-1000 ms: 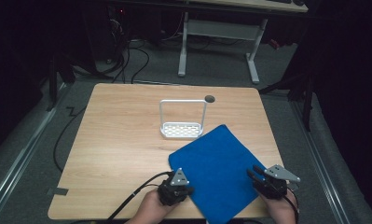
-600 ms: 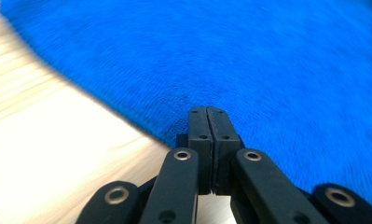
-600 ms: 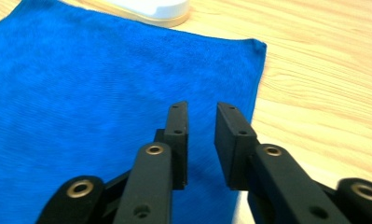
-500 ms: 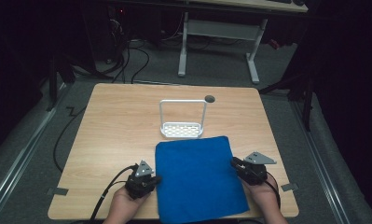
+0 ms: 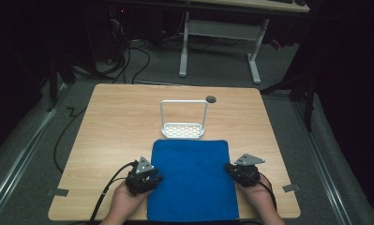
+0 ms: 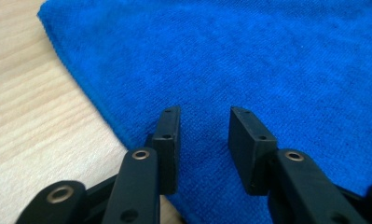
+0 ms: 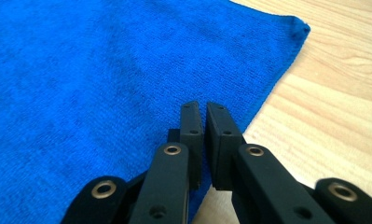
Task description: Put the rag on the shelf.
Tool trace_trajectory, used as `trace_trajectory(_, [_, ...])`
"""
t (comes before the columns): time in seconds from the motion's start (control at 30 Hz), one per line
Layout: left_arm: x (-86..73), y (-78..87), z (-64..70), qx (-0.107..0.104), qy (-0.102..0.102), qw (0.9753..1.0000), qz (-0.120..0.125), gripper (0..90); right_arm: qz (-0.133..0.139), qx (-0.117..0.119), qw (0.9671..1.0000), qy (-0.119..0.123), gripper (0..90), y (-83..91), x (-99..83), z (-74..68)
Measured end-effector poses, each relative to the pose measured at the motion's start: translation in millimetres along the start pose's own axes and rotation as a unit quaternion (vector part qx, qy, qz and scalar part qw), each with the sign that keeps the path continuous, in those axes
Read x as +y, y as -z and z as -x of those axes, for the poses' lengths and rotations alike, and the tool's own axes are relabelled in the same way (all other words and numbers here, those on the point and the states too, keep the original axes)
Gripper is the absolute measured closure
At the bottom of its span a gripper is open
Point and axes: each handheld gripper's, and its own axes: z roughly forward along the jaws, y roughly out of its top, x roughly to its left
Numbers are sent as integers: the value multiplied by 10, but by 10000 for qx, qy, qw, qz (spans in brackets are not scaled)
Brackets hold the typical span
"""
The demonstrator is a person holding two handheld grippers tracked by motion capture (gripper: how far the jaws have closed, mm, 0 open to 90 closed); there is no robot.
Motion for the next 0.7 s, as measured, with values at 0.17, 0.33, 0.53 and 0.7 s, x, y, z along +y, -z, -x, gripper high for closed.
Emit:
trace_trajectory(0.17, [-81,97,77,-70,-132,9999,-86,650,-56,122,9999,11,861,107,-79,-92])
trace_trajectory(0.33, [-227,250,197,-111,-303,9994,-142,650,-225,210,9994,161,850,214,-126,-246])
trace_trajectory(0.53, [-391,431,250,-305,-215,9991,-181,651,-224,379,9988,199,841,319,-215,-424])
trace_trajectory(0.7, [-521,569,294,-495,-128,9985,-202,645,-275,500,9980,277,808,413,-279,-605])
